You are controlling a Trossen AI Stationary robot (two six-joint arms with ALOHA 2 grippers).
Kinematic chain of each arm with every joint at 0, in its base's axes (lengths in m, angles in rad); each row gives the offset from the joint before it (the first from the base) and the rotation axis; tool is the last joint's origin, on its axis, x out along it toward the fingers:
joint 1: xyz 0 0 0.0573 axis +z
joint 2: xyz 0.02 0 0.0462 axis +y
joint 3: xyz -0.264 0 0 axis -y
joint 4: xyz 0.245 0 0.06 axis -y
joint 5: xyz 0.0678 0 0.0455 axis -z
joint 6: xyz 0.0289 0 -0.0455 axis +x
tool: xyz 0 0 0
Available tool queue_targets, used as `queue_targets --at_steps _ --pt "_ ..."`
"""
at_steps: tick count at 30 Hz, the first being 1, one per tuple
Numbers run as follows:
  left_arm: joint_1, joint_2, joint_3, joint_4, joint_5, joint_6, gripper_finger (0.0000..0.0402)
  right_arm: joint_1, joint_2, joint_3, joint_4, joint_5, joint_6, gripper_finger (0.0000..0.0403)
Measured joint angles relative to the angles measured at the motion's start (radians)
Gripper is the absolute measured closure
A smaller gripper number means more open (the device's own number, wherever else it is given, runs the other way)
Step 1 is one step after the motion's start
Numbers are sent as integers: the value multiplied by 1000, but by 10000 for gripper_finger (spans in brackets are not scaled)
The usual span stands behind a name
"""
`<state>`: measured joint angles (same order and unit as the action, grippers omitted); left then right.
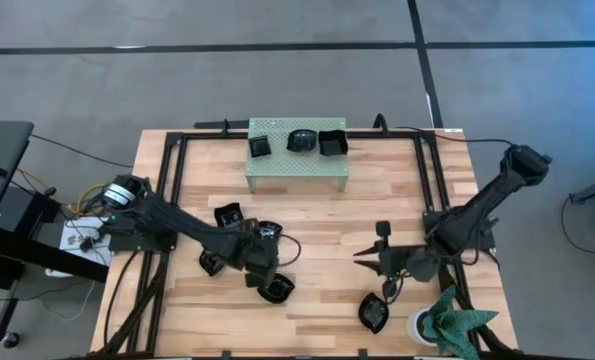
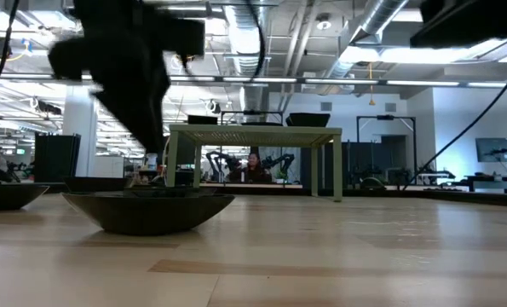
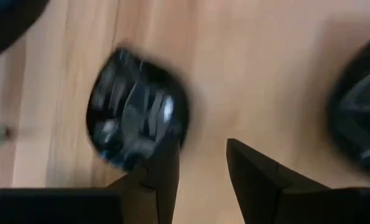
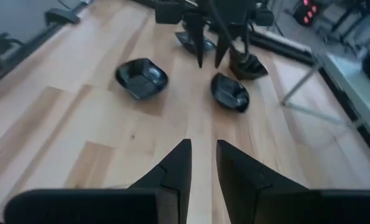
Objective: Pick & Place Mini shaped plates
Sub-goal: Stack the black leaf shape plate on top of the black leaf shape plate on the shelf
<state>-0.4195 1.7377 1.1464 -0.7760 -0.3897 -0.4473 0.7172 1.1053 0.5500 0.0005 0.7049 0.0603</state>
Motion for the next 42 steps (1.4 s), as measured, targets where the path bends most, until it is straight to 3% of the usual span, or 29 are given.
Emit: queue_targets --at_steps 9,18,21,25,28,35,42 --pt "83 -9 -171 100 77 -7 266 -41 12 -12 -18 -43 80 334" --pt "83 -12 -233 188 51 -3 269 -41 12 -12 -15 -53 80 334" --pt "80 -14 -248 217 50 -3 288 -41 12 -12 -15 -53 80 334" --pt "77 -21 -250 228 54 -15 342 -41 12 -12 -15 -52 69 334" --pt "71 -47 -250 263 24 -30 388 -45 12 -12 -15 -51 64 334" --pt "31 -156 -221 318 -118 -20 396 -85 13 -12 -19 -53 62 334" --pt "54 -253 -54 370 -247 272 396 -131 13 -12 -19 -54 61 334"
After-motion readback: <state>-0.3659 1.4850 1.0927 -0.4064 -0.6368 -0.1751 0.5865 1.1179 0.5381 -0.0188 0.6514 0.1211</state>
